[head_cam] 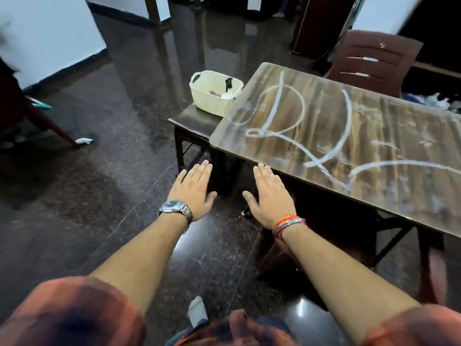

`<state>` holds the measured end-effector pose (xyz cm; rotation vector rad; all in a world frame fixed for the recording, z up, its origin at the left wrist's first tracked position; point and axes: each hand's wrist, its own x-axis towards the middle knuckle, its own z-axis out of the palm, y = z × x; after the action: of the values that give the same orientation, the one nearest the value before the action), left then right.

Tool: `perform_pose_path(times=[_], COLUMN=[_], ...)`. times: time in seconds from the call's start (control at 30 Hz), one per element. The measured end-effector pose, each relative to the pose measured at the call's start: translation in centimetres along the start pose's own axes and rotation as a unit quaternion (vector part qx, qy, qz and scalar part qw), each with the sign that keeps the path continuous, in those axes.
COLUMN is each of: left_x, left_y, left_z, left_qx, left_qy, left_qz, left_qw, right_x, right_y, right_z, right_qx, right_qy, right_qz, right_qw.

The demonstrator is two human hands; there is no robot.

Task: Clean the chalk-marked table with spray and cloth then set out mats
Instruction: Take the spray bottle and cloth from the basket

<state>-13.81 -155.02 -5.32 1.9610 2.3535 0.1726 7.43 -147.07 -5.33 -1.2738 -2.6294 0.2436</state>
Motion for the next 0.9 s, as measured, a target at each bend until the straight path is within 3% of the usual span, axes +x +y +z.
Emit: perform_pose_path(times=[0.27, 0.7, 0.9], left_x=[10.0, 32.5, 41.5], left_y=[-8.1, -16.6, -21.1], left_z=[-1.6, -2.4, -0.3], left_qx=[-0.001, 0.018, 0.025], left_qy=[0.001, -0.009, -0.051], left_qz=[-0.015, 0.005, 0.04], left_qw=[1.0, 1.0, 0.998], right_x=[13.1, 37.0, 45.4], right_y=[-4.8, -2.6, -2.3], right_z=[1.6, 5.4, 8.4], right_qx=[0.017, 0.015, 0.023], right_qy=[0.005, -0.011, -0.03], right_qz=[0.008, 0.024, 0.07], right_qw=[1.0, 1.0, 0.997])
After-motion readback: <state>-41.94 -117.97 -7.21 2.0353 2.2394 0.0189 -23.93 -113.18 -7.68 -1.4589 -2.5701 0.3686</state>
